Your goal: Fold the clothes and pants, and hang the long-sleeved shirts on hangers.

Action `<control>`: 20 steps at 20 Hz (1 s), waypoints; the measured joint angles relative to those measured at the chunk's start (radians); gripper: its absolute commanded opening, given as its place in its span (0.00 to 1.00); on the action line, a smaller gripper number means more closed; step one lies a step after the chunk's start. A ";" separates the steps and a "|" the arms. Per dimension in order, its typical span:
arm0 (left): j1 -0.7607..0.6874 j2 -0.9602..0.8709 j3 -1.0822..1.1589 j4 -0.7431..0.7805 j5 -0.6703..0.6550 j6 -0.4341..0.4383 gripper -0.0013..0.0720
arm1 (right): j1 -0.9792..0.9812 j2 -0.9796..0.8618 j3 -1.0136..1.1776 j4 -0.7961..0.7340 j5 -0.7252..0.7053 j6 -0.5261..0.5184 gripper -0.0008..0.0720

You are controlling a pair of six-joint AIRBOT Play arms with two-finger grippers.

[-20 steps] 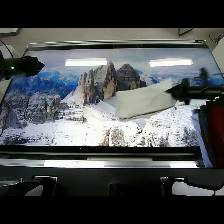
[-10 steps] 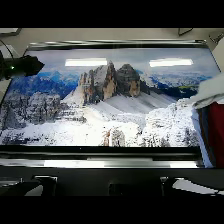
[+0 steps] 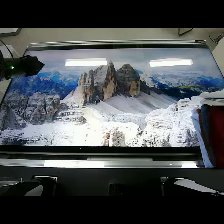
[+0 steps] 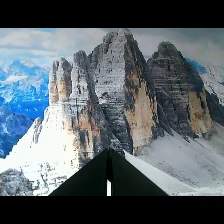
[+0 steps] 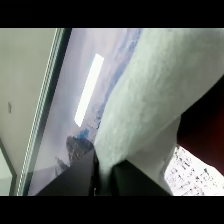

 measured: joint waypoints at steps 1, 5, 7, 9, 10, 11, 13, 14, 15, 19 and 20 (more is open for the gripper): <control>0.000 0.000 0.000 0.000 0.000 0.000 0.06 | -0.021 0.003 0.001 -0.027 0.026 0.012 0.07; 0.000 0.000 0.000 0.000 0.001 0.000 0.06 | -0.059 0.014 -0.013 -0.252 0.167 0.020 0.07; 0.000 0.000 0.000 0.000 0.002 0.000 0.06 | -0.063 0.037 -0.061 -0.384 0.209 0.004 0.07; 0.000 0.000 0.000 0.000 0.002 0.000 0.06 | -0.064 0.069 -0.154 -0.508 0.229 -0.027 0.07; 0.000 0.000 0.000 0.000 0.002 0.000 0.06 | -0.064 0.087 -0.216 -0.569 0.235 -0.042 0.07; 0.000 0.000 0.000 0.000 0.002 0.000 0.06 | -0.064 0.103 -0.277 -0.617 0.236 -0.055 0.07; 0.000 0.000 0.000 -0.005 0.002 0.000 0.06 | -0.064 0.132 -0.402 -0.682 0.215 -0.071 0.07; 0.000 0.000 0.000 -0.010 0.002 0.000 0.06 | -0.064 0.143 -0.461 -0.704 0.194 -0.078 0.07; 0.000 0.000 0.000 -0.016 0.002 0.000 0.06 | -0.064 0.151 -0.511 -0.724 0.174 -0.083 0.07; 0.000 0.000 0.000 -0.027 0.003 0.000 0.06 | -0.064 0.167 -0.653 -0.771 0.102 -0.094 0.42; 0.000 0.000 0.000 -0.029 0.003 0.000 0.06 | -0.064 0.169 -0.673 -0.783 0.091 -0.097 0.76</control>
